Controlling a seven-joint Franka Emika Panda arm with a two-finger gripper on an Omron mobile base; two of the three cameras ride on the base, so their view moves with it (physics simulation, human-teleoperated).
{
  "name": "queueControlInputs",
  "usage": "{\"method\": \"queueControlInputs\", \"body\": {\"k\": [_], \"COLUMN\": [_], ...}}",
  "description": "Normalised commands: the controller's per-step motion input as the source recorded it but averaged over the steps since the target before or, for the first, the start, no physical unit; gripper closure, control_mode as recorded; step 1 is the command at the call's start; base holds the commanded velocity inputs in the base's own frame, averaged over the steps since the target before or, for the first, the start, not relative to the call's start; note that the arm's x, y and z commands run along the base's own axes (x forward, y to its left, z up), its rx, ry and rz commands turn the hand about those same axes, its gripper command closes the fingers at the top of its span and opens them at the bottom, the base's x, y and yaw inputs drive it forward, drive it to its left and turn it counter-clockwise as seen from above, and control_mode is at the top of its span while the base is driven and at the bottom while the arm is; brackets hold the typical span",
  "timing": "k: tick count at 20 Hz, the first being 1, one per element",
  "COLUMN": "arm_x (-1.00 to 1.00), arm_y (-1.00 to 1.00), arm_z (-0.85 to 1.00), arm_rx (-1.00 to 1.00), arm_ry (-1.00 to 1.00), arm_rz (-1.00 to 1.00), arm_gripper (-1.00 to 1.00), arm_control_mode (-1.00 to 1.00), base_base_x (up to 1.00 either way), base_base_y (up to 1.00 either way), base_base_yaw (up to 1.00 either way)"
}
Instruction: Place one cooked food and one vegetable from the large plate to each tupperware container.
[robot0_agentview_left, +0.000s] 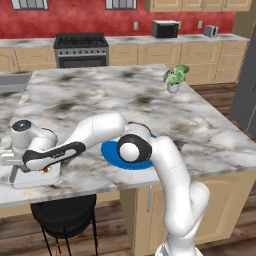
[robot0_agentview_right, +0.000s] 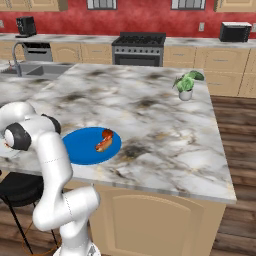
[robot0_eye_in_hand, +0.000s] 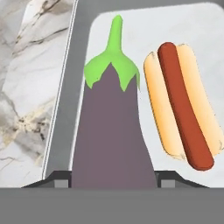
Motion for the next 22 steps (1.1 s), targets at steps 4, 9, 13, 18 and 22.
{"method": "queueControlInputs", "body": {"k": [4,9,13,18,22], "arm_x": [0.0,0.23,0.47,0.34,0.07], "arm_y": [-0.03,-0.02,0.0,0.26,0.3], "arm_z": [-0.45,-0.18,-0.16,-0.51,-0.3], "arm_rx": [0.0,0.0,0.0,0.0,0.0], "arm_ry": [0.0,0.0,0.0,0.09,0.11], "arm_rz": [0.06,0.02,0.0,0.01,0.0], "arm_gripper": [1.0,1.0,1.0,-1.0,-1.0], "arm_control_mode": [-1.0,-1.0,-1.0,-1.0,-1.0], "base_base_x": [0.0,0.0,0.0,0.0,0.0], "base_base_y": [0.0,0.0,0.0,0.0,0.0], "base_base_yaw": [0.0,0.0,0.0,0.0,0.0]}}
